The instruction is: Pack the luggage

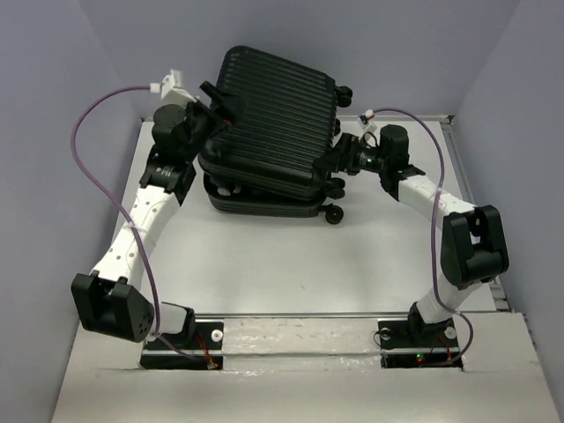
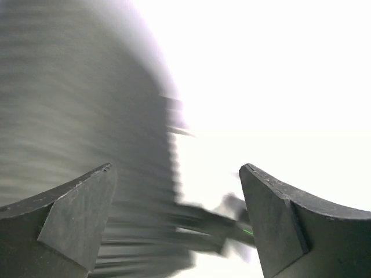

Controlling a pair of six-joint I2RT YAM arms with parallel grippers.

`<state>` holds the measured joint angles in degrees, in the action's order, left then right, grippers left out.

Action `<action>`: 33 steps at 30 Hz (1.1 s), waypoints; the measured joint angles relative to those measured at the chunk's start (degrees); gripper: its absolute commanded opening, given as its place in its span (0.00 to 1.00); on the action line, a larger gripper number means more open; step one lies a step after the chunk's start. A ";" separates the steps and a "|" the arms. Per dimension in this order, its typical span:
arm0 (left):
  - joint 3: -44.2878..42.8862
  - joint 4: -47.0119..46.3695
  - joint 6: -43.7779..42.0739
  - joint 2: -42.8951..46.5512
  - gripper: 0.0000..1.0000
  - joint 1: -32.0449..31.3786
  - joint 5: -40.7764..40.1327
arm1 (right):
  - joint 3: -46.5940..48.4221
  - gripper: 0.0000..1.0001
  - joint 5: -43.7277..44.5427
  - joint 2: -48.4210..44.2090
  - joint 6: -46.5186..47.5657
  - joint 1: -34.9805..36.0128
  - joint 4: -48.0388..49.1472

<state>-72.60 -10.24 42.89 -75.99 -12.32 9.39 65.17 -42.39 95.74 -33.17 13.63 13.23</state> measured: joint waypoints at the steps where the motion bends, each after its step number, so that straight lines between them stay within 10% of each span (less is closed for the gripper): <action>1: -2.05 -1.51 0.68 0.00 0.98 -2.56 2.34 | -0.04 0.94 -0.90 0.35 1.14 0.98 0.26; 5: -5.42 -4.68 1.14 1.77 0.99 -11.34 10.47 | -1.09 0.94 -3.82 0.66 3.50 4.76 -0.35; 22: 4.87 9.18 -8.24 9.94 0.88 -7.76 0.24 | -5.27 0.97 3.63 -11.58 9.33 5.84 -11.21; 25: 9.81 9.31 -9.55 17.40 0.82 -13.64 -1.16 | -6.27 0.85 7.48 -19.34 10.80 5.51 -12.85; 30: 16.92 8.26 -8.92 17.53 0.84 -30.34 -3.04 | -13.14 0.22 15.63 -30.67 10.82 5.53 -12.76; 33: 17.92 7.87 -7.93 10.45 0.89 -36.41 -4.76 | -20.13 0.22 20.55 -36.26 10.27 5.53 -14.21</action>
<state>-54.68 -2.37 34.96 -65.54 -48.73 4.62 45.04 -21.85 59.48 -22.90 19.16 -0.97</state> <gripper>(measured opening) 0.860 0.233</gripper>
